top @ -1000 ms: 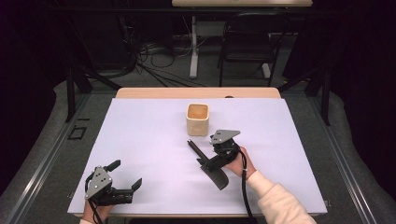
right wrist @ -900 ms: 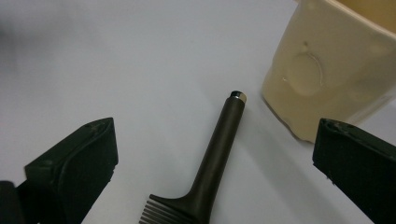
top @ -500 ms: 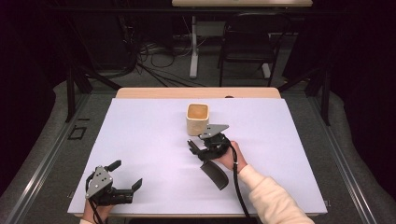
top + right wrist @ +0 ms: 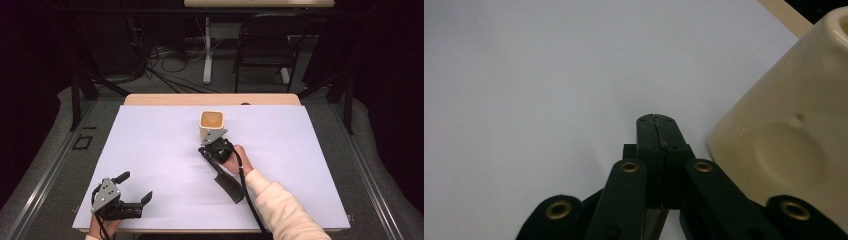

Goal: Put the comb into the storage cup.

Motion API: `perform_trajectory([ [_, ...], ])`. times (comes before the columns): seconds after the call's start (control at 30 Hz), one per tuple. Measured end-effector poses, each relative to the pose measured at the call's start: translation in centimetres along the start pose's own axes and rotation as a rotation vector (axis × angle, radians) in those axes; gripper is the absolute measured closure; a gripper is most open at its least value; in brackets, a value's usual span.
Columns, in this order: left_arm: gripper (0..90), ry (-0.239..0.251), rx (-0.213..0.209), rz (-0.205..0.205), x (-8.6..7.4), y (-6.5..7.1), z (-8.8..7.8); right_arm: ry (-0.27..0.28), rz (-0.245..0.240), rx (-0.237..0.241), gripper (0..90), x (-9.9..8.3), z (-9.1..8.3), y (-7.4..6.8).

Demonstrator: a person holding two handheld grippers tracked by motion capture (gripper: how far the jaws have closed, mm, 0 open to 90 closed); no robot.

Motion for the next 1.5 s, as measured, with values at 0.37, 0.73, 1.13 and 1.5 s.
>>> perform_trajectory([
  [0.37, 0.1, -0.001, -0.005, -0.001, 0.0, 0.0, 0.1, -0.070, -0.033, -0.016, 90.0, 0.0, 2.1, 0.2],
  [0.73, 0.1, 0.002, -0.003, 0.002, 0.0, 0.0, 0.1, -0.142, 0.011, -0.041, 90.0, -1.3, 2.8, 1.1],
  [1.13, 0.1, 0.000, 0.000, 0.008, 0.0, 0.0, 0.1, -0.174, 0.042, -0.093, 90.0, -2.2, 1.8, 2.6],
  [1.5, 0.1, 0.000, 0.003, 0.015, 0.1, 0.0, 0.0, -0.200, 0.047, -0.140, 90.0, -3.4, 0.6, 4.0],
])
Point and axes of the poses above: each handheld gripper's, and its own axes: z roughly forward along the jaws, x roughly out of its top, y roughly to its right, the point moved 7 cm from there along z, roughly forward along the jaws, and after that the axes turned 6 degrees about z, right-handed, at the moved point
